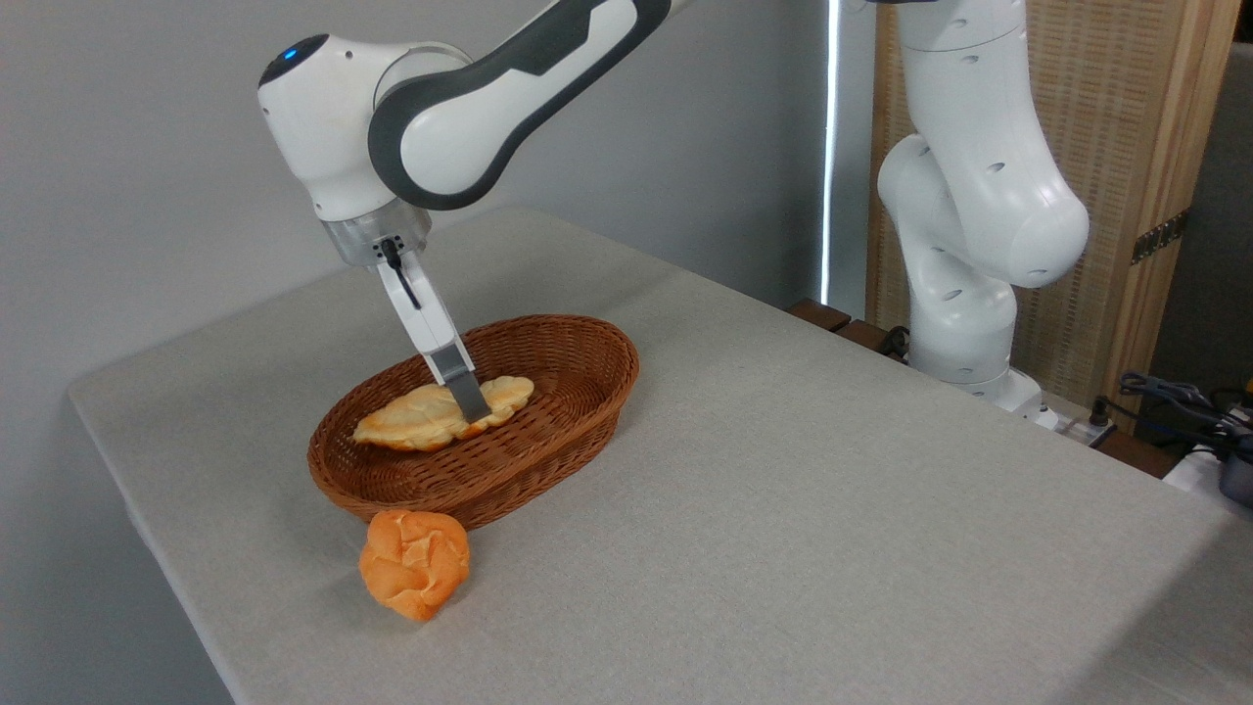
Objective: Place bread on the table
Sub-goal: 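Lift the flat bread out over the basket rim onto the table, then open the gripper, release the bread, and raise back above the basket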
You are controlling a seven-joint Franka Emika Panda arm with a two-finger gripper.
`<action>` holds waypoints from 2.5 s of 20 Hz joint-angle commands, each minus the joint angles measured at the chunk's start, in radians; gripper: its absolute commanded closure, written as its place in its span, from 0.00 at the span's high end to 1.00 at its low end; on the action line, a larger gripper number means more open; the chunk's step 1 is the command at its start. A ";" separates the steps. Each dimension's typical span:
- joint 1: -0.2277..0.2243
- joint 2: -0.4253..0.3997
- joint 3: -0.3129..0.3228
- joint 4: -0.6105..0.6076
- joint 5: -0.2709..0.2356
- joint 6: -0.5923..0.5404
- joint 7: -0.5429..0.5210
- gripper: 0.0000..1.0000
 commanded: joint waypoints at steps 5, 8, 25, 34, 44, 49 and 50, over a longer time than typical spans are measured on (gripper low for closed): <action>0.002 -0.079 0.028 0.020 0.003 -0.029 -0.004 0.33; 0.004 -0.085 0.028 0.043 0.003 -0.052 -0.004 0.33; 0.004 -0.168 0.431 0.023 0.033 -0.181 0.120 0.69; 0.005 -0.156 0.497 0.019 0.033 -0.182 0.143 1.00; 0.002 -0.163 0.494 0.032 0.032 -0.164 0.140 1.00; -0.007 -0.194 0.454 0.083 0.021 -0.129 0.133 1.00; -0.007 -0.205 0.433 0.088 0.018 -0.119 0.126 1.00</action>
